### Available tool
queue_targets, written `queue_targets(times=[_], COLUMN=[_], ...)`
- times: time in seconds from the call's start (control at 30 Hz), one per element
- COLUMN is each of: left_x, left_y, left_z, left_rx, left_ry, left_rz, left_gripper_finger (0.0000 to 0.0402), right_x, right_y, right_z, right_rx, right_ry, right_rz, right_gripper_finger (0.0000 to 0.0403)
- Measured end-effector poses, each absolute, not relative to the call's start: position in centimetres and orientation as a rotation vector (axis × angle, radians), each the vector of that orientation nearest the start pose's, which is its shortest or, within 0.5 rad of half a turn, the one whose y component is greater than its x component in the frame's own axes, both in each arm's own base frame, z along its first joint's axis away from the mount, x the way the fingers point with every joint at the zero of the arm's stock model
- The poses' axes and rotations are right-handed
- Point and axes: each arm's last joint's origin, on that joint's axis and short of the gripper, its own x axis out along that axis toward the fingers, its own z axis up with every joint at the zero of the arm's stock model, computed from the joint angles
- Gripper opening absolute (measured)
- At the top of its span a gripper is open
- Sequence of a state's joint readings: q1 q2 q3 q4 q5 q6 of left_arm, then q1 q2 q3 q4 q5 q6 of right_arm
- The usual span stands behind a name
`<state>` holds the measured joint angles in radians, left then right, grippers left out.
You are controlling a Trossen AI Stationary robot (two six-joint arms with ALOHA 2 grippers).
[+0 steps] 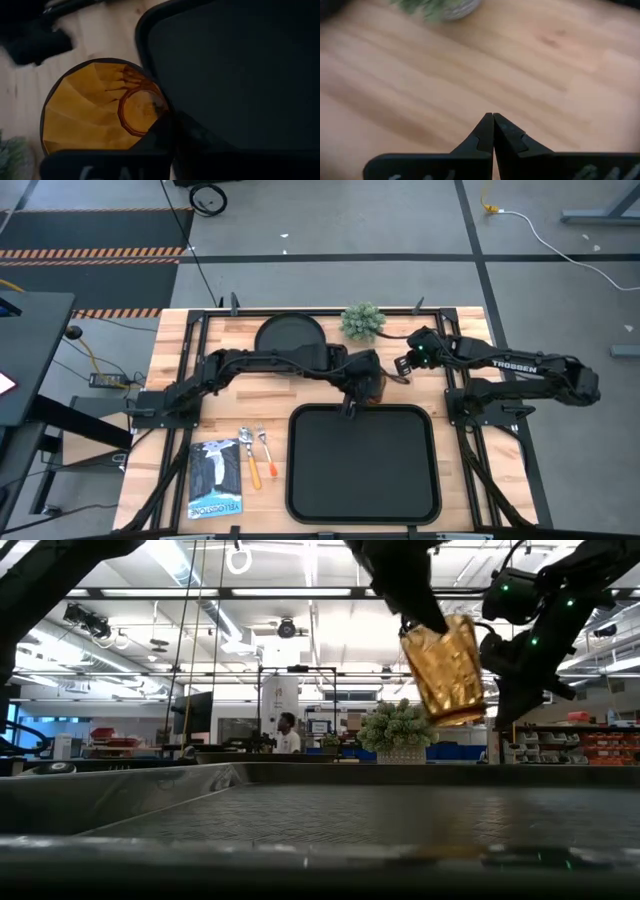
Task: Pick and place plate/cup/fork/spoon on tray
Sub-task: Put the brown cup on the black tray
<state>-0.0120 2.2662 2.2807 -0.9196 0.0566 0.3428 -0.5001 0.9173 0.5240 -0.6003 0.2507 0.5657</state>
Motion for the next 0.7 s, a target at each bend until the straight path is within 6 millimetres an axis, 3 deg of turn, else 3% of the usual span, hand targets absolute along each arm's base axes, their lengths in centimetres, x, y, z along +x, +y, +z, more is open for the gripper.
queue_targets(times=[0.17,0.37,0.47,0.7], left_x=[50.3,52.3,53.0,53.5], left_y=[-3.7,-6.3,-7.2,-7.9], left_z=[28.6,26.2,25.1,25.0], left_rx=[0.296,0.285,0.274,0.248], left_ry=[0.817,0.735,0.714,0.66], left_rz=[-0.252,-0.272,-0.275,-0.27], left_gripper_finger=[0.0018,0.0018,0.0017,0.0017], right_x=[13.2,12.7,12.6,12.5], right_y=[-9.1,-9.8,-10.0,-10.3], right_z=[19.6,19.6,19.5,19.4], right_rx=[0.532,0.542,0.576,0.597], right_ry=[0.768,0.747,0.755,0.769], right_rz=[-1.105,-1.184,-1.164,-1.14], right_gripper_finger=[0.0009,0.0009,0.0009,0.0009])
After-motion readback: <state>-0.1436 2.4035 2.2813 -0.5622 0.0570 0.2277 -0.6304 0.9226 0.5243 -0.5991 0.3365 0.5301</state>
